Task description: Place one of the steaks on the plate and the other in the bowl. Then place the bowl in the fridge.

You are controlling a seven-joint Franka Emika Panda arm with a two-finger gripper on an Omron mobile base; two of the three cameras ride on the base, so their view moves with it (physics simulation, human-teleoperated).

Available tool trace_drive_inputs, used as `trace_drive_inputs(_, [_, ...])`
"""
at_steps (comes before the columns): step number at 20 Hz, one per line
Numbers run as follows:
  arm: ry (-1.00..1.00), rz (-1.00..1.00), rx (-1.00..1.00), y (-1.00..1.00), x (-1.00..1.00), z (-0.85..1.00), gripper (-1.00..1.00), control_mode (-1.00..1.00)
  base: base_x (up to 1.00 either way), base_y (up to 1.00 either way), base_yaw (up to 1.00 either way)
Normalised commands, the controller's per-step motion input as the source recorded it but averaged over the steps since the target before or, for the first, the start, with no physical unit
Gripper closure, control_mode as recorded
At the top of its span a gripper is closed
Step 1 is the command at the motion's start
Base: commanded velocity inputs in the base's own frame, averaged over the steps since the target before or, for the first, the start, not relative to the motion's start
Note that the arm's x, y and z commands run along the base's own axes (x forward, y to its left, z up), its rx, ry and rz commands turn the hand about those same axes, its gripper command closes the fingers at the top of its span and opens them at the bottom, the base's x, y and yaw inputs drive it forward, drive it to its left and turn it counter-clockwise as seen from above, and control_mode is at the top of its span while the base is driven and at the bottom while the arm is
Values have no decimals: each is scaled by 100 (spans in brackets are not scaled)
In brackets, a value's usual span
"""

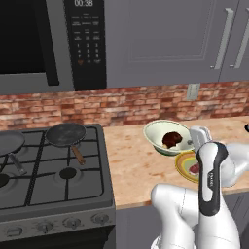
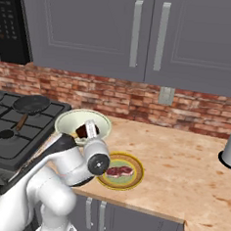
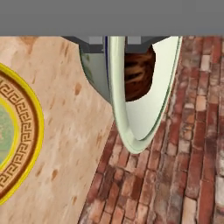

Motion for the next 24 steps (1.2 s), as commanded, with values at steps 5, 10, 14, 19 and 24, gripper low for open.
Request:
trace_drive_inputs(5, [0,-18,0,25,-5,38,100,-100,0,0,0])
trace_drive_inputs(10, [4,-4,0,2,-45,42,100,-100,0,0,0])
trace_drive_inputs(14, [0,0,-4,23,-54,39,100,-100,0,0,0])
trace_drive_inputs(19, [-1,-4,-9,37,-56,29,100,-100,0,0,0])
trace_drive_inputs(24, [0,-22,-11,10,-35,4,100,-100,0,0,0])
